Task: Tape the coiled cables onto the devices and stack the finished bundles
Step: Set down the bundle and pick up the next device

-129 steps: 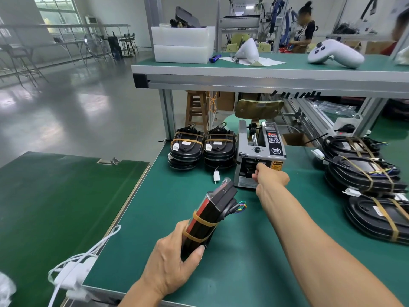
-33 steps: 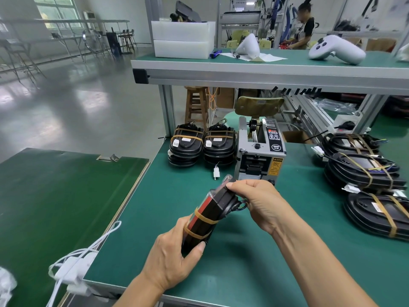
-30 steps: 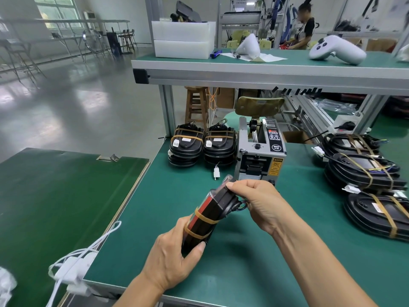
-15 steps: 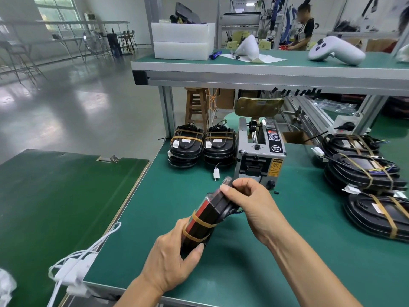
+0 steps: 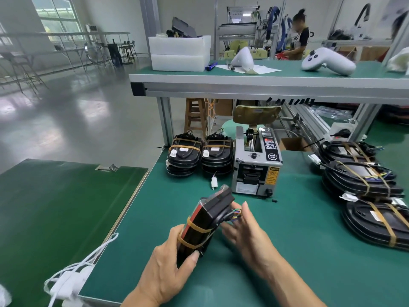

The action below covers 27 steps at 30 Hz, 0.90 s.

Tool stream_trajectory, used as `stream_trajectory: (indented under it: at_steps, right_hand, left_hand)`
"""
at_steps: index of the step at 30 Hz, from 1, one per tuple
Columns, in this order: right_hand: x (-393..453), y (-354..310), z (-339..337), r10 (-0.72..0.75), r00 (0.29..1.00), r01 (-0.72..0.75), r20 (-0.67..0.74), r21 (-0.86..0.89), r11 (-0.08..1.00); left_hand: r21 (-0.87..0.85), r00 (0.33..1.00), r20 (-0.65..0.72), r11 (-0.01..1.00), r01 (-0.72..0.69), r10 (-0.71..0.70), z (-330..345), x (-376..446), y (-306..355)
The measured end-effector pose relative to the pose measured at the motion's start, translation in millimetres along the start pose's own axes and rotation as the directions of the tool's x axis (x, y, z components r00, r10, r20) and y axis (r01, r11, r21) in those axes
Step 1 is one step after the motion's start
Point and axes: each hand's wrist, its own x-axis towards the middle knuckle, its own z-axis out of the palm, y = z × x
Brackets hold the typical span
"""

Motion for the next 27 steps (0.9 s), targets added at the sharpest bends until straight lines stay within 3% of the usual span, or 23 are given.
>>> stream_trajectory:
  at_steps: [3, 8, 9, 11, 13, 14, 17, 20, 27]
  right_hand:
    - [-5, 16, 2, -0.058, 0.997, 0.063, 0.054, -0.094, 0.994]
    - [-11, 33, 1, -0.144, 0.98, 0.191, 0.138, -0.431, 0.882]
    - [-12, 35, 3, -0.164, 0.969, 0.233, 0.183, -0.48, 0.846]
    - [-11, 38, 3, -0.206, 0.951, 0.294, 0.228, -0.481, 0.826]
    - [-8, 40, 1, -0.255, 0.952, 0.305, 0.17, -0.436, 0.847]
    - [-6, 40, 0, -0.266, 0.957, 0.289, 0.113, -0.416, 0.862]
    - [-4, 46, -1, -0.296, 0.955, 0.266, -0.002, -0.437, 0.859]
    - [-1, 52, -2, -0.281, 0.959, 0.242, -0.022, -0.444, 0.863]
    - [5, 55, -4, -0.308, 0.951, 0.278, 0.007, -0.449, 0.849]
  left_hand:
    - [-0.137, 0.992, -0.012, 0.983, 0.12, -0.122, -4, 5, 2]
    - [-0.438, 0.92, 0.008, 0.825, 0.356, -0.392, -18, 18, 5]
    - [-0.505, 0.9, 0.004, 0.776, 0.378, -0.436, -19, 20, 4]
    - [-0.715, 0.801, -0.004, 0.561, 0.416, -0.598, -18, 27, 1]
    - [-0.856, 0.72, 0.031, 0.354, 0.377, -0.693, -14, 41, -2]
    - [-0.882, 0.726, 0.036, 0.32, 0.347, -0.687, -11, 51, 5]
    - [-0.873, 0.783, -0.032, 0.398, 0.281, -0.622, -12, 97, 35]
    - [-0.813, 0.809, -0.043, 0.491, 0.312, -0.586, -16, 162, 50]
    - [-0.663, 0.754, 0.057, 0.54, 0.519, -0.654, -6, 284, 51]
